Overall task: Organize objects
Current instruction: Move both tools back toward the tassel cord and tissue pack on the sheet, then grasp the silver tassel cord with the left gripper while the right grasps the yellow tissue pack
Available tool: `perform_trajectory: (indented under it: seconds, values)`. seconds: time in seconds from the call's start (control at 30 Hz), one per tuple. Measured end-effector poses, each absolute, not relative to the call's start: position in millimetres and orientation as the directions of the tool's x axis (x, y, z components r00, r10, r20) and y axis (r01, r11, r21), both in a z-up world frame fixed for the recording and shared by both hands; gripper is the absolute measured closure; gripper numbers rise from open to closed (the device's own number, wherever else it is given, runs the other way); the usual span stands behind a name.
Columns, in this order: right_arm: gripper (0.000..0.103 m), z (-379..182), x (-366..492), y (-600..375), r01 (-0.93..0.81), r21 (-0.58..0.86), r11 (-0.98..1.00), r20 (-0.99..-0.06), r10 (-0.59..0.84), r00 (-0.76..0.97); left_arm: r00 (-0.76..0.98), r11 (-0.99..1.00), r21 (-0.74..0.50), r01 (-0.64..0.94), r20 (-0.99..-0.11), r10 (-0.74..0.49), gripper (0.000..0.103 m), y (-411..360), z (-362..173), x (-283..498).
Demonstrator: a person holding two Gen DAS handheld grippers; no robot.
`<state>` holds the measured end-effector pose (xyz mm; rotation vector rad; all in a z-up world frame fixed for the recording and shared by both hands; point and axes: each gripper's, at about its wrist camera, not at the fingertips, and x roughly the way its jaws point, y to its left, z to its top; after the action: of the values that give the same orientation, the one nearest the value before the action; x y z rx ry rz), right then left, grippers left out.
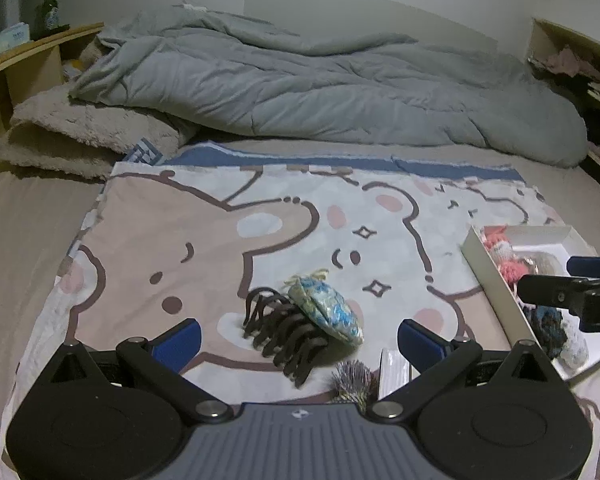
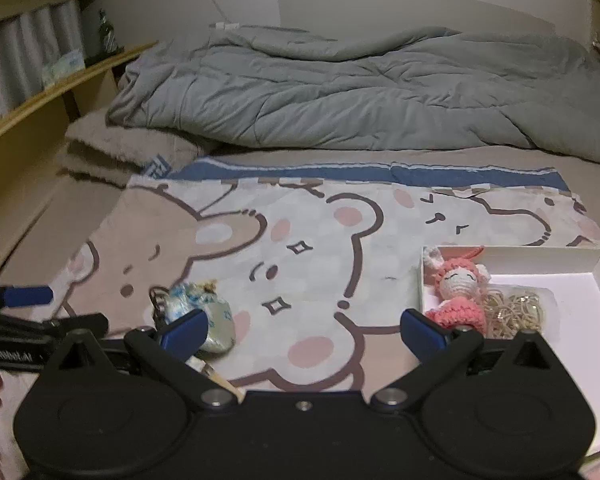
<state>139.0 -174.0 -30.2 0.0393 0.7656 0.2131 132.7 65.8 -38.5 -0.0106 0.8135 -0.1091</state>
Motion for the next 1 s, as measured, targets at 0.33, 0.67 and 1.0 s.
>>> perform_trajectory:
  seconds: [0.33, 0.67, 1.0]
  values:
    - [0.001, -55, 136, -166, -0.298, 0.131, 0.946, -0.707, 0.300, 0.640, 0.623, 0.983, -0.081, 0.162, -0.765, -0.165, 0.016, 70, -57, 138]
    - [0.020, -90, 157, -129, -0.235, 0.354, 0.905, -0.742, 0.425, 0.518, 0.574, 0.977, -0.088, 0.195, -0.797, -0.186, 0.034, 76, -68, 146]
    - [0.022, -112, 163, -118, -0.227, 0.268, 0.936, -0.818, 0.346, 0.459, 0.553, 0.975, -0.095, 0.199, -0.811, -0.192, 0.035, 83, -74, 150]
